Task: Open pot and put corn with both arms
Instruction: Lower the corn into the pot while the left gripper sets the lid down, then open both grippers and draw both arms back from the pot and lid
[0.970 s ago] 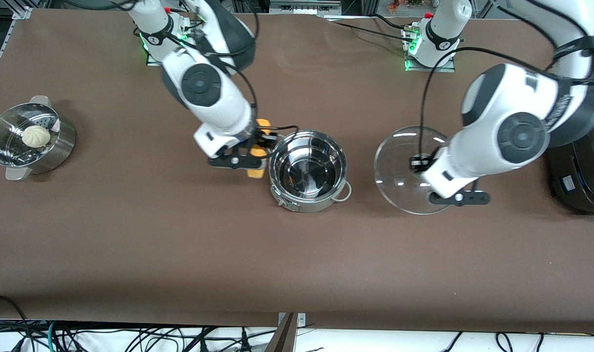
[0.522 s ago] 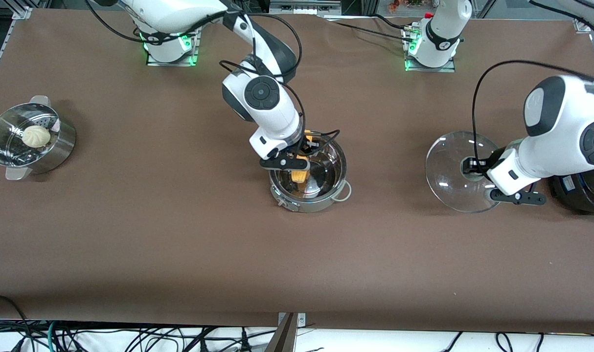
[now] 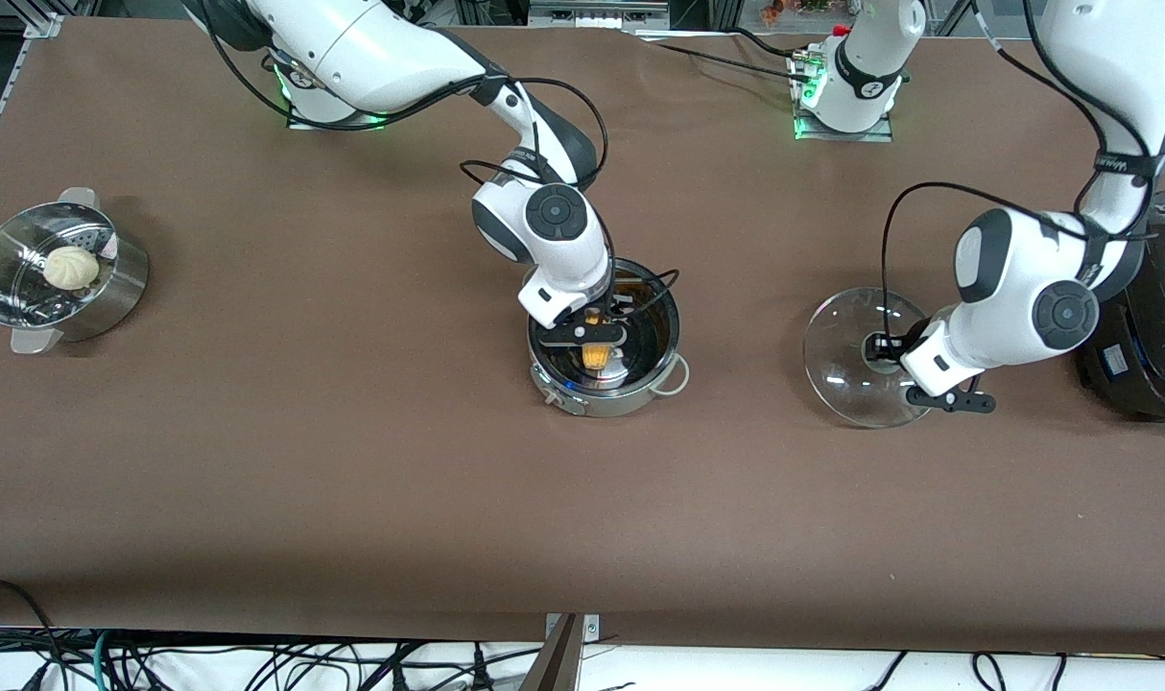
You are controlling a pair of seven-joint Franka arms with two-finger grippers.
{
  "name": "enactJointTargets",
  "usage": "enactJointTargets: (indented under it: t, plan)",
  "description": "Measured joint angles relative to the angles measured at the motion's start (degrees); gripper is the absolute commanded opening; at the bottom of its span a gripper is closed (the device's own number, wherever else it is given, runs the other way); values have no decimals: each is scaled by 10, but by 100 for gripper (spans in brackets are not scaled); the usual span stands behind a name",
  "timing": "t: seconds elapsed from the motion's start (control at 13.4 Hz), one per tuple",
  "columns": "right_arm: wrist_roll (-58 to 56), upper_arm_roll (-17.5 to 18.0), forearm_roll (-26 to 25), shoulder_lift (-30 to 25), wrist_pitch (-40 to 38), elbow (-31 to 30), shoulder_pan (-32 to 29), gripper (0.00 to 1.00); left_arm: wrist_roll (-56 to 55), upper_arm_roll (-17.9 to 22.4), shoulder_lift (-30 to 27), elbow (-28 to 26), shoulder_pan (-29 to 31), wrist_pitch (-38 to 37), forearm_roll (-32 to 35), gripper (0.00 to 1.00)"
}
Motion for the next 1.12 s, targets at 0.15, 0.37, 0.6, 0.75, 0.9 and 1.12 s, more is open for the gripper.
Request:
enactJointTargets:
  t: [0.15,0.37,0.6,0.75,0.9,1.12]
  plan:
    - [1,-1,-1,0,0,3,0,100,0,1,26,1,1,23,0,1]
    - [1,-2,-1,-3,0,12,-1,100,0,1,44,2,4,29,0,58]
    - [1,-2,-1,-15,-1,21,-6,100,-1,1,45,6,8,29,0,100]
    - [1,-3,-1,-41,-21,27,-11,100,-1,1,45,9,16,29,0,100]
    - [1,-4,-1,-76,-67,29,-18,100,-4,1,40,21,19,22,0,100]
    - [-9,-7,-1,-122,-133,30,-51,100,-35,0,-14,57,20,-55,0,100]
